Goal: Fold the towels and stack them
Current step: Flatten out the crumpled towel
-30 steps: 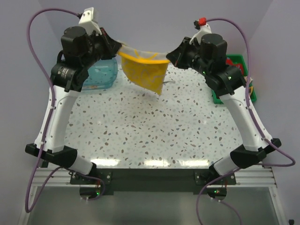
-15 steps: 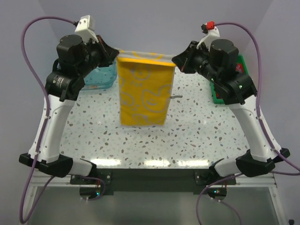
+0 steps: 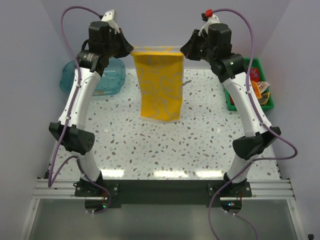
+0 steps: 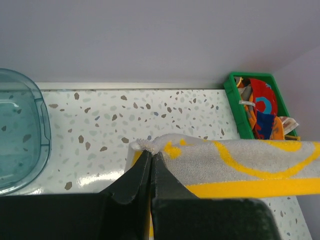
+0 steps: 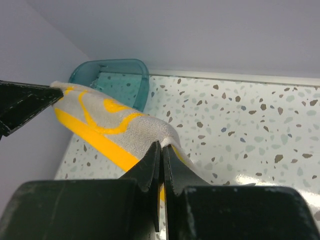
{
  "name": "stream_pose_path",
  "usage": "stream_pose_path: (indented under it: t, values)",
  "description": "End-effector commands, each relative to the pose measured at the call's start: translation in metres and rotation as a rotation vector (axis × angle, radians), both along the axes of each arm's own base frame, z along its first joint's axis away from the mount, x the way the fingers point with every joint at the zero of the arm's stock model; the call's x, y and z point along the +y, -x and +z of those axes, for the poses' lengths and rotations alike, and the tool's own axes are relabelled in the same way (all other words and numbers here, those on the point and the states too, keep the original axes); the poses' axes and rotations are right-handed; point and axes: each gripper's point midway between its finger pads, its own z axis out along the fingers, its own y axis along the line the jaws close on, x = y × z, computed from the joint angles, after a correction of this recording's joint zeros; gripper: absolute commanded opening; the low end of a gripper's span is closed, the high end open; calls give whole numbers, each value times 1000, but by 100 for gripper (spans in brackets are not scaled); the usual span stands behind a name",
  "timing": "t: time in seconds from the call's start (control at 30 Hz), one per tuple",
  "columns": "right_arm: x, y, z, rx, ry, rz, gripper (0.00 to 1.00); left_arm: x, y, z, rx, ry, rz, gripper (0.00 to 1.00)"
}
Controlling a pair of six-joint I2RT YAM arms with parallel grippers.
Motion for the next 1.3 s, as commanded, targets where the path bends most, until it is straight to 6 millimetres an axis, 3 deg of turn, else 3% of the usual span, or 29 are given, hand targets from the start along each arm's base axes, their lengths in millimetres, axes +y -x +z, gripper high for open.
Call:
stream_pose_path:
  t: [0.0,0.2,0.23,0.33,0.37,0.4,0.47,0.6,0.83,0.93,1.03,1.2,1.23,1.27]
  values:
    - [-6,11,62,-179,-38,49,0,10,16,82,-219,45,-45,0]
    - [-18,49,50,-187,-24,75,0,10,46,44,-179,41,-82,0]
    - [-19,50,24,-136,-5,76,0,13,58,33,-172,46,-79,0]
    - [-27,71,16,-137,-11,75,0,17,80,5,-144,51,-79,0]
    - [-29,75,1,-104,-6,76,0,18,86,1,-139,53,-83,0]
    - [-30,81,-2,-94,-8,81,0,18,100,10,-165,60,-95,0]
    - [-34,98,3,-99,-29,90,0,16,116,6,-156,79,-123,0]
    - [-35,143,19,-104,-87,169,0,19,169,43,-249,114,-170,0]
    - [-43,205,51,-110,-127,260,0,32,225,88,-316,132,-171,0]
    - [-42,214,55,-82,-151,279,0,36,233,97,-314,132,-161,0]
    - [-46,211,58,-64,-162,241,0,41,222,86,-260,111,-116,0]
    - [-50,172,26,7,-139,112,0,39,182,47,-152,82,-70,0]
    - [-47,157,4,53,-121,90,0,38,172,29,-114,75,-60,0]
    - [-46,144,0,41,-119,67,0,37,164,19,-96,71,-54,0]
